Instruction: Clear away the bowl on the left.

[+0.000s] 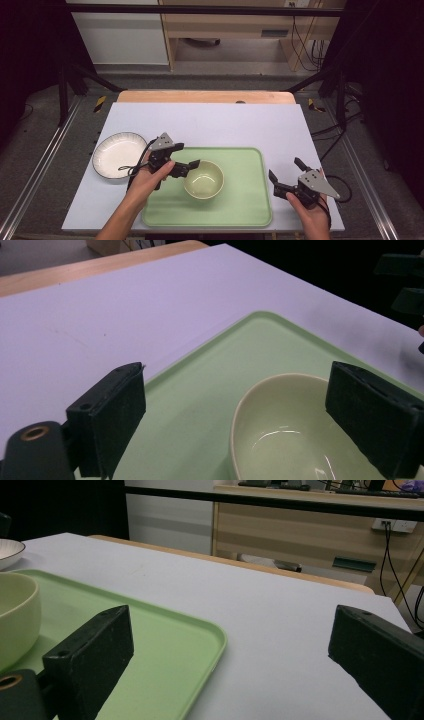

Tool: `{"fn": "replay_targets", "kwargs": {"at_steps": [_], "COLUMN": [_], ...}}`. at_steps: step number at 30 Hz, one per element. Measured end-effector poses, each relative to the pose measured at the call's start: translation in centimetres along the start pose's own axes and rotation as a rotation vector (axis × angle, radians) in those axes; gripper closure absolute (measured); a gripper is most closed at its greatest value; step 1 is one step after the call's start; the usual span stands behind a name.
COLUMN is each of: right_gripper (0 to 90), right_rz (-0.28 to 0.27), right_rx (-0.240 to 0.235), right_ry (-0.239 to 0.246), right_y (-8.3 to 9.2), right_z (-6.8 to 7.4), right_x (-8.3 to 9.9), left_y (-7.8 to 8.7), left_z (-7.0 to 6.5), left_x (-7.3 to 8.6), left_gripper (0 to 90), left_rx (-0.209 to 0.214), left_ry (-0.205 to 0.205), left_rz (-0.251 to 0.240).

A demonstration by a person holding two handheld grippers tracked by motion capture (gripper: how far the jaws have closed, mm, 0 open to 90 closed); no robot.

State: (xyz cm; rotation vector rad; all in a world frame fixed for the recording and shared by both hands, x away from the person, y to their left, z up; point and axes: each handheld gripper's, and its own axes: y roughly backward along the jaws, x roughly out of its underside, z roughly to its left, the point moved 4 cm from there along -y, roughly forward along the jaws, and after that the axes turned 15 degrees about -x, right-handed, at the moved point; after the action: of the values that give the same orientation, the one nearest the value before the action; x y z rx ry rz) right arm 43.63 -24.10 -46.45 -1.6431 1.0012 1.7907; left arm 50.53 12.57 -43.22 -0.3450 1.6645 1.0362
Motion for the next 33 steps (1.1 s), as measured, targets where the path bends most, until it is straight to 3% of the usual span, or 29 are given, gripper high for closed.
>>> {"fn": "replay_targets", "kwargs": {"at_steps": [11,20,24,29,33], "right_gripper": [4.5,4.5,4.5,4.5,4.4], "right_rz": [-0.001,-0.004,-0.004,-0.004,-0.005], "right_rx": [0.001,0.001,0.001,0.001,0.002], "right_ry": [-0.001,-0.002,-0.002,0.000,-0.003], "right_y": [0.1,0.1,0.0,0.0,0.0], "right_z": [0.0,0.0,0.0,0.0,0.0], "right_x": [0.0,-0.1,-0.1,0.0,0.0], "left_y": [1.1,3.4,4.4,5.5,6.6], "left_z": [1.2,3.2,4.4,5.3,6.3], "left_x": [0.2,1.9,2.2,2.4,3.4], "left_gripper": [9.1,8.1,8.0,8.0,7.7], "left_rx": [-0.055,-0.107,-0.126,-0.143,-0.158], "left_ry": [-0.011,-0.039,-0.008,-0.014,0.016], "left_rz": [-0.037,-0.072,-0.112,-0.133,-0.167]}}
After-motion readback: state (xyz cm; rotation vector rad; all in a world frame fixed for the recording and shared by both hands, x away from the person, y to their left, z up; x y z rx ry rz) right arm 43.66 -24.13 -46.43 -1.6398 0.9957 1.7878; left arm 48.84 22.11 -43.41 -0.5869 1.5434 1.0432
